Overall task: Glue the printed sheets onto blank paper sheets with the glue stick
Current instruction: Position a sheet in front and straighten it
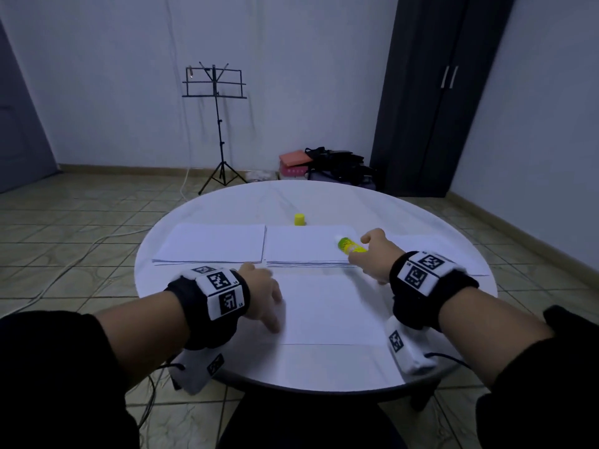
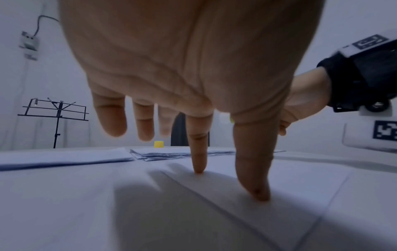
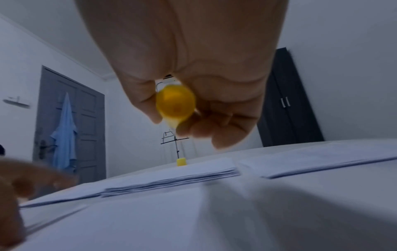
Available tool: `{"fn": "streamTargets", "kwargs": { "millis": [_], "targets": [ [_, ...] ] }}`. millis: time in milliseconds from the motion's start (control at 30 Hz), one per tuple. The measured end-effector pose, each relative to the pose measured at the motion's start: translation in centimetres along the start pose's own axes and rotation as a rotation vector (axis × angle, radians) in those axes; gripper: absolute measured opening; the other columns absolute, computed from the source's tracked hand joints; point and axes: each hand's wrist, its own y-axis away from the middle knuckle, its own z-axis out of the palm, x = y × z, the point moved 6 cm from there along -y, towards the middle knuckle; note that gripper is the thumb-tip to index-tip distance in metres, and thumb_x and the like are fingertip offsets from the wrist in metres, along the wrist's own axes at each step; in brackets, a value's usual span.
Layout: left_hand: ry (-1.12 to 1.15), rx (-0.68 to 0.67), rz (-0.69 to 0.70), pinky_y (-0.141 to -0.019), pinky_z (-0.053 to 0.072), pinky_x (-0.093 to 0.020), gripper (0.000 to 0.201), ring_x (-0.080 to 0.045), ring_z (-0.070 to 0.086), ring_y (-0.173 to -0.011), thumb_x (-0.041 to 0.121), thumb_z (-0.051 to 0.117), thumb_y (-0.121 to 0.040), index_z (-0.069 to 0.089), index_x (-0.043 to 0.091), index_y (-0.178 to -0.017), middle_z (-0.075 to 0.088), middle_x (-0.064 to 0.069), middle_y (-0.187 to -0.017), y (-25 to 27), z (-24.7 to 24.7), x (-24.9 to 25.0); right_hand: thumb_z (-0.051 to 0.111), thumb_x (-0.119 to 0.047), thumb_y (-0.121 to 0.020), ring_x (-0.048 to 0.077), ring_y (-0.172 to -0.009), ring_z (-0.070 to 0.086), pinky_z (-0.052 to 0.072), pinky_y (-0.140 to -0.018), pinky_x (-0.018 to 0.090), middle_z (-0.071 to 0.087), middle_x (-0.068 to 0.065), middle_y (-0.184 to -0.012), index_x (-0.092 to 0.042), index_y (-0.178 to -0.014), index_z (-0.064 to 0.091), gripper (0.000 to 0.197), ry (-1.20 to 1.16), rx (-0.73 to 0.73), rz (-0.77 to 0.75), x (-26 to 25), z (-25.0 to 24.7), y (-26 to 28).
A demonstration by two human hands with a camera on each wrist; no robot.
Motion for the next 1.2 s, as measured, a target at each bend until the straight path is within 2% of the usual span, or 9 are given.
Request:
{"fn": "streamTargets", "kwargs": {
  "millis": [67,133,333,567,733,867,967,1100,1200],
  "targets": [
    [0.036,-0.025,-0.002,-0.104,0.035,-0.039,0.057,-0.019,0.031,-0.129,0.06,0.067,-0.072,0.052,0.044,-0.124,0.051,0.004,-0.129,-0.2,0.4,-0.4,0.064,-0.028,-0.083,0.02,-0.071,0.048,0.036,-0.058,0.027,0.049,0.0,-0.075,-0.018,-0.092,0.047,0.021,0.003,0.011,-0.086,-2.1,0.5,0.0],
    [0.041,-0.036,0.026,-0.103,0.035,-0.041,0.053,-0.018,0.034,-0.125,0.062,0.064,-0.073,0.055,0.045,-0.122,0.056,0.008,-0.123,-0.5,0.7,-0.7,0.067,-0.02,-0.079,0.021,-0.071,0.05,0.039,-0.063,0.028,0.052,0.002,-0.073,-0.014,-0.076,0.051,0.017,0.02,-0.007,-0.156,-4.3,1.5,-0.1],
    [-0.116,-0.098,0.122,-0.106,0.031,-0.045,0.056,-0.026,0.03,-0.131,0.056,0.053,-0.083,0.039,0.046,-0.136,0.041,0.01,-0.141,-0.5,1.2,-1.1,0.056,-0.027,-0.083,0.023,-0.077,0.051,0.038,-0.061,0.028,0.053,0.007,-0.086,-0.011,-0.087,0.05,0.018,0.114,-0.054,-0.218,-9.1,6.0,-1.1],
    [-0.126,-0.072,0.156,-0.101,0.034,-0.042,0.055,-0.027,0.036,-0.126,0.054,0.058,-0.081,0.043,0.045,-0.133,0.047,0.005,-0.134,-0.5,0.9,-0.9,0.054,-0.03,-0.09,0.022,-0.086,0.046,0.035,-0.068,0.029,0.047,0.004,-0.091,-0.011,-0.094,0.042,0.022,0.247,-0.096,-0.225,-10.7,8.6,-1.8],
    [-0.133,-0.083,0.168,-0.104,0.031,-0.04,0.069,-0.024,0.033,-0.129,0.057,0.063,-0.078,0.036,0.044,-0.14,0.042,0.005,-0.14,-0.6,0.6,-1.0,0.055,-0.03,-0.087,0.021,-0.08,0.049,0.034,-0.056,0.027,0.05,0.004,-0.087,-0.011,-0.091,0.047,0.021,0.27,-0.078,-0.178,-8.5,6.7,-2.5],
    [-0.11,-0.055,0.157,-0.101,0.033,-0.037,0.069,-0.023,0.037,-0.126,0.056,0.069,-0.072,0.042,0.043,-0.134,0.045,0.006,-0.136,-0.8,0.5,-0.9,0.056,-0.03,-0.086,0.022,-0.082,0.049,0.033,-0.056,0.027,0.052,0.005,-0.092,-0.011,-0.093,0.048,0.021,0.315,-0.023,-0.105,-5.3,3.7,-2.7],
    [-0.129,-0.036,0.15,-0.103,0.035,-0.037,0.07,-0.023,0.038,-0.123,0.054,0.072,-0.07,0.047,0.032,-0.132,0.048,0.004,-0.132,-0.6,0.1,-0.7,0.056,-0.028,-0.087,0.022,-0.082,0.048,0.03,-0.052,0.025,0.05,0.005,-0.091,-0.011,-0.094,0.047,0.021,0.332,0.028,-0.042,-2.9,1.3,-2.3],
    [-0.139,-0.062,0.133,-0.105,0.034,-0.039,0.082,-0.024,0.033,-0.129,0.061,0.072,-0.068,0.043,0.028,-0.137,0.039,0.003,-0.14,-0.9,-0.1,-0.9,0.056,-0.027,-0.088,0.018,-0.07,0.046,0.03,-0.05,0.025,0.045,0.001,-0.076,-0.01,-0.094,0.046,0.021,0.34,0.058,0.051,-0.6,-0.7,-1.9],
    [-0.095,-0.074,0.114,-0.107,0.031,-0.038,0.084,-0.023,0.029,-0.133,0.06,0.074,-0.067,0.04,0.029,-0.138,0.035,0.004,-0.141,-0.7,-0.2,-1.3,0.058,-0.025,-0.085,0.022,-0.073,0.048,0.031,-0.05,0.026,0.044,0.001,-0.074,-0.01,-0.094,0.046,0.021,0.307,0.08,0.071,-0.1,-1.2,-1.8]
  ]
}}
